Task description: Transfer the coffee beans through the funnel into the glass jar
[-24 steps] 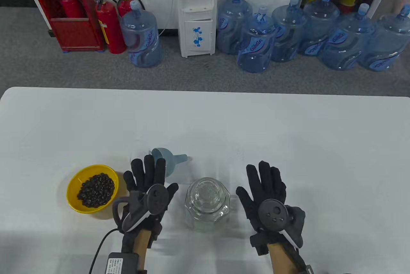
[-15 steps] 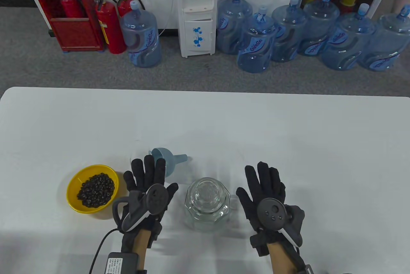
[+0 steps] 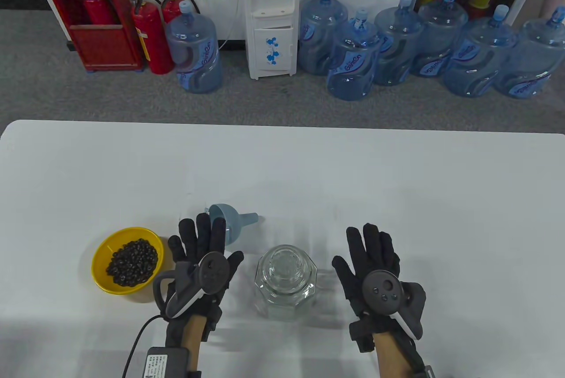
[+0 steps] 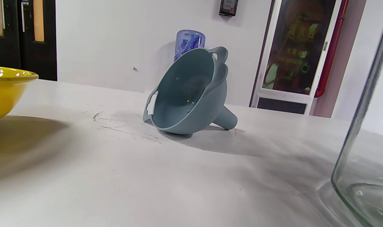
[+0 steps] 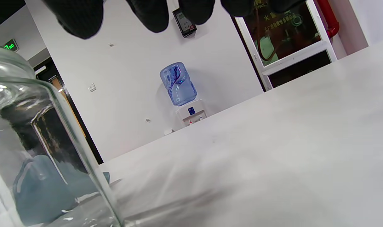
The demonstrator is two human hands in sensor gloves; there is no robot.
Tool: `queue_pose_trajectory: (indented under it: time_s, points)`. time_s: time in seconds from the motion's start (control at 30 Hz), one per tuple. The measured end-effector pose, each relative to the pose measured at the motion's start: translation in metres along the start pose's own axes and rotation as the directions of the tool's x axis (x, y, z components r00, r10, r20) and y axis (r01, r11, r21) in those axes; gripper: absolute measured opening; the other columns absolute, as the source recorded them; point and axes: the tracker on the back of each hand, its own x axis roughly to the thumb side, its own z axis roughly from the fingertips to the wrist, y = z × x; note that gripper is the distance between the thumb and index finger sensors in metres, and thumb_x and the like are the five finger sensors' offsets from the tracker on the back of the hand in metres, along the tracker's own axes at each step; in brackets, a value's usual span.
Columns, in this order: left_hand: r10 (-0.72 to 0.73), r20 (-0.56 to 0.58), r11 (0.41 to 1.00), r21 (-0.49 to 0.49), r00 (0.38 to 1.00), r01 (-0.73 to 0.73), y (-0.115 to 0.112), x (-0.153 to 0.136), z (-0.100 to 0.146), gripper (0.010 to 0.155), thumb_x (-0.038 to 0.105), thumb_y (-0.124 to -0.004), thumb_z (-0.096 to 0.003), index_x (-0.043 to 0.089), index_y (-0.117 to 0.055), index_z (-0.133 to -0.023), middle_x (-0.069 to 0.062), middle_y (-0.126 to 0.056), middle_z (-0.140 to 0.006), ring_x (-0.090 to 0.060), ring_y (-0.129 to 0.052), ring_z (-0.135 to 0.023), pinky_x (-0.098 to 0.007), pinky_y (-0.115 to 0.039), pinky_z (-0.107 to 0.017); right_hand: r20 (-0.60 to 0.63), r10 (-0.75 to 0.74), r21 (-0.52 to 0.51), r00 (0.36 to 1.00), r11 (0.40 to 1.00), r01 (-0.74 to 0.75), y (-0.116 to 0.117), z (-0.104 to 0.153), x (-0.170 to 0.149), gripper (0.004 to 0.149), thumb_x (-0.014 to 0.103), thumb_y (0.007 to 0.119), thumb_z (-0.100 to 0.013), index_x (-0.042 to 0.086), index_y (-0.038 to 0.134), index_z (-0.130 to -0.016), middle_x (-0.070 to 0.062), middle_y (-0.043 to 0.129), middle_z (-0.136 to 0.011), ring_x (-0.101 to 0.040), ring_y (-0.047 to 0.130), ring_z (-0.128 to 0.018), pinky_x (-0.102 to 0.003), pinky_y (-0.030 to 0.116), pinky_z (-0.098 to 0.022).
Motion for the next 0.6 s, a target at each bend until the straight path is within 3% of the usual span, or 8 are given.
queue_pose_trajectory:
  time_s: [0.2, 0.33, 0.6]
  points:
    - [-0.010, -0.004, 1.000, -0.008, 1.000, 0.010, 0.001, -0.001, 0.000, 0.076, 0.063, -0.050, -0.0558, 0.029, -0.020, -0.117, -0.008, -0.010, -0.122, -0.043, -0.005, -0.109, -0.061, -0.016, -0.074, 0.016, -0.050, -0.052, 0.999, 0.997, 0.051, -0.013, 0.004, 0.007, 0.069, 0.060, 0.058, -0.066, 0.026, 0.043, -0.123, -0.017, 0.030, -0.129, -0.050, 0.034, -0.114, -0.069, 0.041, -0.077]
    - [-0.012, 0.001, 1.000, -0.010, 1.000, 0.012, 0.001, -0.001, -0.002, 0.076, 0.063, -0.050, -0.0558, 0.029, -0.020, -0.117, -0.008, -0.010, -0.122, -0.043, -0.005, -0.110, -0.061, -0.016, -0.074, 0.110, -0.108, -0.090, 0.988, 0.989, 0.118, -0.025, 0.009, 0.032, 0.069, 0.061, 0.060, -0.065, 0.027, 0.045, -0.123, -0.017, 0.035, -0.129, -0.047, 0.042, -0.114, -0.068, 0.044, -0.078]
    - [0.003, 0.012, 1.000, -0.006, 1.000, -0.003, 0.000, -0.001, -0.003, 0.076, 0.063, -0.050, -0.0557, 0.029, -0.021, -0.117, -0.008, -0.012, -0.122, -0.043, -0.006, -0.110, -0.061, -0.016, -0.075, 0.350, -0.094, 0.043, 0.932, 0.995, 0.085, -0.026, 0.011, 0.099, 0.071, 0.064, 0.064, -0.063, 0.031, 0.046, -0.124, -0.014, 0.038, -0.131, -0.045, 0.047, -0.116, -0.068, 0.047, -0.079]
